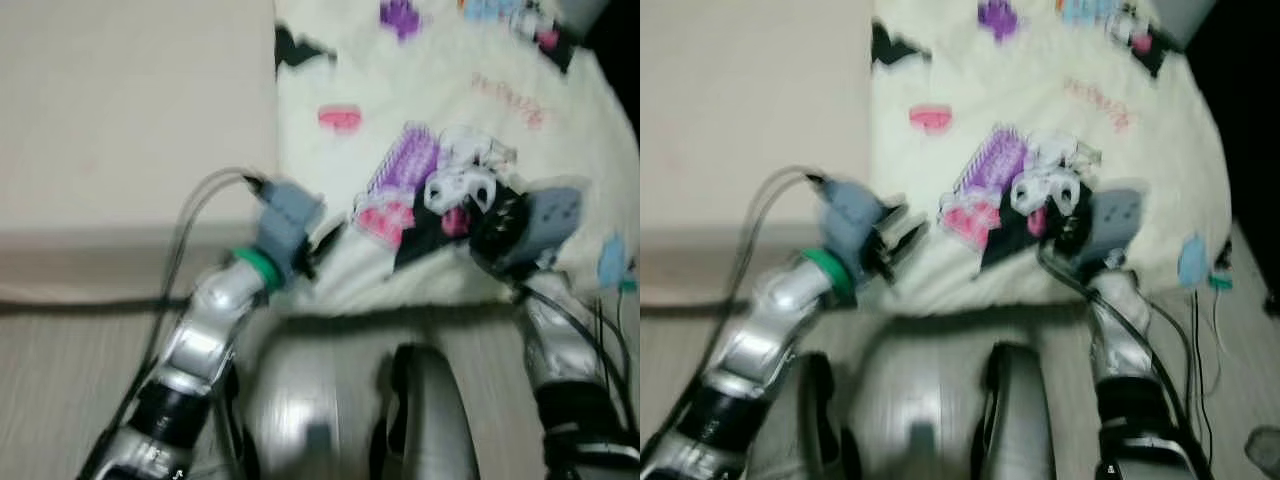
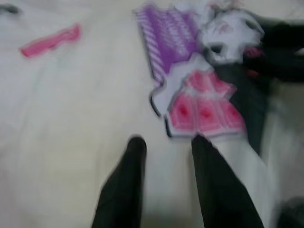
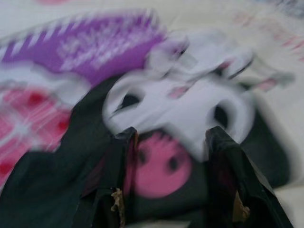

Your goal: Clean up the room

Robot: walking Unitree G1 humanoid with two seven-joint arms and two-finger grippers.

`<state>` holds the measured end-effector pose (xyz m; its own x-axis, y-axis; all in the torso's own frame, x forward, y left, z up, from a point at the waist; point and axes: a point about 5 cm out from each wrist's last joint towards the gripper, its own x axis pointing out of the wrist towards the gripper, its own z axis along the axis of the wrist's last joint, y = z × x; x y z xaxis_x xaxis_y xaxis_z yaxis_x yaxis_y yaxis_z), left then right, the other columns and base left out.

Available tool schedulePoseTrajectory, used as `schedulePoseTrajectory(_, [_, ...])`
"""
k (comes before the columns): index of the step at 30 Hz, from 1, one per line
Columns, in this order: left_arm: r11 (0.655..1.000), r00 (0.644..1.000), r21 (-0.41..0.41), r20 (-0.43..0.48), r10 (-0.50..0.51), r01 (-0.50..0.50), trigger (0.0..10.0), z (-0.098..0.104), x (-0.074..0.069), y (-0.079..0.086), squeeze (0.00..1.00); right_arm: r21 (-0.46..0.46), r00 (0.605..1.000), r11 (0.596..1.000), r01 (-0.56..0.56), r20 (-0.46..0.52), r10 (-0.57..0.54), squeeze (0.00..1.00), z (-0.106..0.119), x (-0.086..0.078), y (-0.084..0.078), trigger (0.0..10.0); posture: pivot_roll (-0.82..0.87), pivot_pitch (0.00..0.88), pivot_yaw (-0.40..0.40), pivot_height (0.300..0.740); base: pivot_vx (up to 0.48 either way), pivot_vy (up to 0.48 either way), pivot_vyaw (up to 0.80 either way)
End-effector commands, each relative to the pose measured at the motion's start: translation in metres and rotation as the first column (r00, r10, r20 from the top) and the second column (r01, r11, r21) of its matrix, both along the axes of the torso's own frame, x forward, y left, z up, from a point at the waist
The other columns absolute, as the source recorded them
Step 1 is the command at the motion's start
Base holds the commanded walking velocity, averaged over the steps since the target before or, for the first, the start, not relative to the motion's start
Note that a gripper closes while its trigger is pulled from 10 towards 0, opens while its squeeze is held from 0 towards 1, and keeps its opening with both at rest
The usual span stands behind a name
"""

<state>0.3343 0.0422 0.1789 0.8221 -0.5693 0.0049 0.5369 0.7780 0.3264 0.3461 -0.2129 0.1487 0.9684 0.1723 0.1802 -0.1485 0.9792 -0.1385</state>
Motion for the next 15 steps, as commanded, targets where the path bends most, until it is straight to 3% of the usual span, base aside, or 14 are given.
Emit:
schedulePoseTrajectory(1, [0.998, 0.999, 0.067, -0.034, 0.023, -0.021, 10.0, -0.019, 0.001, -0.014, 0.00, -0.011, 0.999, 1.000, -0.012, -0.048, 0.011, 0.00, -0.009, -0.002, 0.001, 10.0, 0.07, 0.240, -0.013, 0.520, 0.000, 0.000, 0.00])
schedulePoseTrajectory(4, [0.991, 0.994, 0.086, -0.035, 0.101, -0.098, 10.0, -0.028, 0.007, -0.025, 0.00, -0.002, 0.998, 1.000, -0.011, -0.064, 0.011, 0.00, -0.013, -0.004, -0.001, 10.0, 0.05, 0.236, -0.024, 0.520, 0.000, 0.000, 0.00])
schedulePoseTrajectory(6, [0.981, 0.989, 0.130, -0.011, 0.145, -0.142, 10.0, -0.034, 0.010, -0.023, 0.00, -0.002, 0.996, 1.000, 0.003, -0.084, -0.003, 0.00, -0.018, -0.008, -0.003, 10.0, 0.05, 0.236, -0.019, 0.520, 0.000, 0.000, 0.00])
schedulePoseTrajectory(7, [0.962, 0.982, 0.200, 0.005, 0.190, -0.187, 10.0, -0.044, 0.011, -0.011, 0.00, -0.006, 0.992, 1.000, 0.029, -0.124, -0.030, 0.00, -0.030, -0.013, -0.009, 10.0, 0.04, 0.241, -0.013, 0.520, 0.000, 0.000, 0.00])
schedulePoseTrajectory(11, [0.955, 0.980, 0.222, 0.003, 0.201, -0.197, 10.0, -0.048, 0.011, -0.004, 0.00, -0.007, 0.989, 0.999, 0.042, -0.141, -0.042, 0.00, -0.034, -0.015, -0.011, 10.0, 0.04, 0.241, -0.013, 0.520, 0.000, 0.000, 0.00])
schedulePoseTrajectory(12, [0.950, 0.980, 0.244, -0.010, 0.201, -0.193, 10.0, -0.053, 0.008, 0.008, 0.00, -0.013, 0.984, 0.998, 0.060, -0.169, -0.061, 0.00, -0.043, -0.019, -0.015, 10.0, 0.04, 0.246, -0.009, 0.520, 0.000, 0.000, 0.00])
schedulePoseTrajectory(13, [0.950, 0.980, 0.244, -0.010, 0.201, -0.193, 10.0, -0.053, 0.008, 0.008, 0.00, -0.013, 0.984, 0.998, 0.060, -0.169, -0.061, 0.00, -0.043, -0.019, -0.015, 10.0, 0.04, 0.246, -0.009, 0.520, 0.000, 0.000, 0.00])
schedulePoseTrajectory(14, [0.952, 0.981, 0.254, -0.048, 0.188, -0.170, 10.0, -0.061, 0.001, 0.029, 0.00, -0.030, 0.968, 0.996, 0.089, -0.234, -0.094, 0.00, -0.060, -0.029, -0.021, 10.0, 0.06, 0.260, -0.001, 0.520, 0.000, 0.000, 0.00])
schedulePoseTrajectory(15, [0.952, 0.981, 0.254, -0.048, 0.188, -0.170, 10.0, -0.061, 0.001, 0.029, 0.00, -0.030, 0.968, 0.996, 0.089, -0.234, -0.094, 0.00, -0.060, -0.029, -0.021, 10.0, 0.06, 0.260, -0.001, 0.520, 0.000, 0.000, 0.00])
